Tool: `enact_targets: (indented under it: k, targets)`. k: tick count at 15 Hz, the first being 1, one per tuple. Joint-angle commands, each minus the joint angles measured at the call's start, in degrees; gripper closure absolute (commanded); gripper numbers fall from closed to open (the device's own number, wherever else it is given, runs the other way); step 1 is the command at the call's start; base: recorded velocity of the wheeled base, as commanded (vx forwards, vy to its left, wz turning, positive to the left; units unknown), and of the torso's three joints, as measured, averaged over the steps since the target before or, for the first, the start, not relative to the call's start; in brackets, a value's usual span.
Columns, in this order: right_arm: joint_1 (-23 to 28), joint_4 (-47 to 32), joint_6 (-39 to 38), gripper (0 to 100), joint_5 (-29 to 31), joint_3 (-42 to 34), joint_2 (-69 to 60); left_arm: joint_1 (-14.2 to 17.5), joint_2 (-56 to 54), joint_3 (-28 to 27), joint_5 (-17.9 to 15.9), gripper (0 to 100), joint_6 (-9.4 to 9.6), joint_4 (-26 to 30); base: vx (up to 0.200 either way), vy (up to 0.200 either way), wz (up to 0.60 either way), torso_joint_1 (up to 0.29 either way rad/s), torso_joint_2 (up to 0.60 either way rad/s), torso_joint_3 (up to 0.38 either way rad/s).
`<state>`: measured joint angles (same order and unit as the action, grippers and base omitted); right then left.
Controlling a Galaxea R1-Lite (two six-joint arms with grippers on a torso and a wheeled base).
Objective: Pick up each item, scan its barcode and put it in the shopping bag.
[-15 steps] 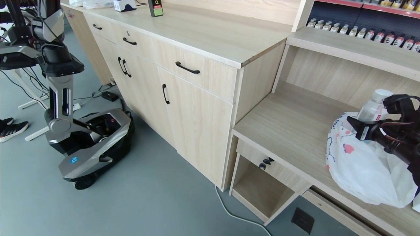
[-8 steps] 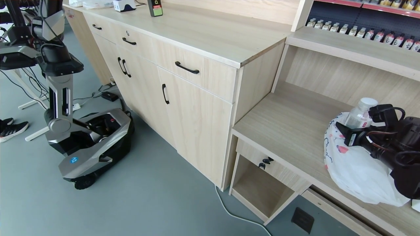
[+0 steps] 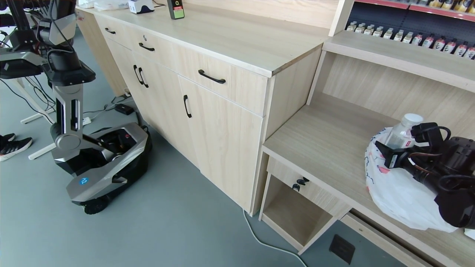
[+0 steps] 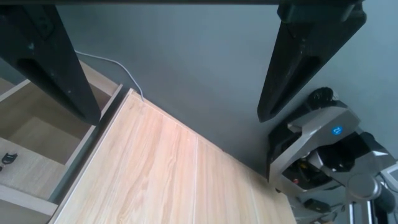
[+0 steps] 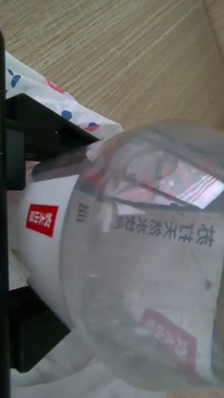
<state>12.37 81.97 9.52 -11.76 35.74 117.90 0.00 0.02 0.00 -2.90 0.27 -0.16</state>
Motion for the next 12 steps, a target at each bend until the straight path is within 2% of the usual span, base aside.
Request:
enact_targets:
  k: [1,4,5,12]
  targets:
    - [0.0,-0.4,0.1,100,0.0,-0.3,-0.3,0.0,0.0,0.0,0.0,0,0.00,0.0,0.000,0.000,0.00,0.000,0.00,0.000]
    - [0.3,-1.2,0.0,100,0.0,-1.7,-2.6,-0.1,0.0,0.0,0.0,0,0.00,0.0,0.000,0.000,0.00,0.000,0.00,0.000]
    - [0.4,-1.2,0.0,0,0.0,-2.2,-3.2,0.0,0.0,0.0,0.0,0,0.00,0.0,0.000,0.000,0.00,0.000,0.00,0.000]
    - [1.6,-11.3,0.1,0,-2.1,-2.4,-13.8,0.0,0.0,0.0,0.0,0,0.00,0.0,0.000,0.000,0.00,0.000,0.00,0.000]
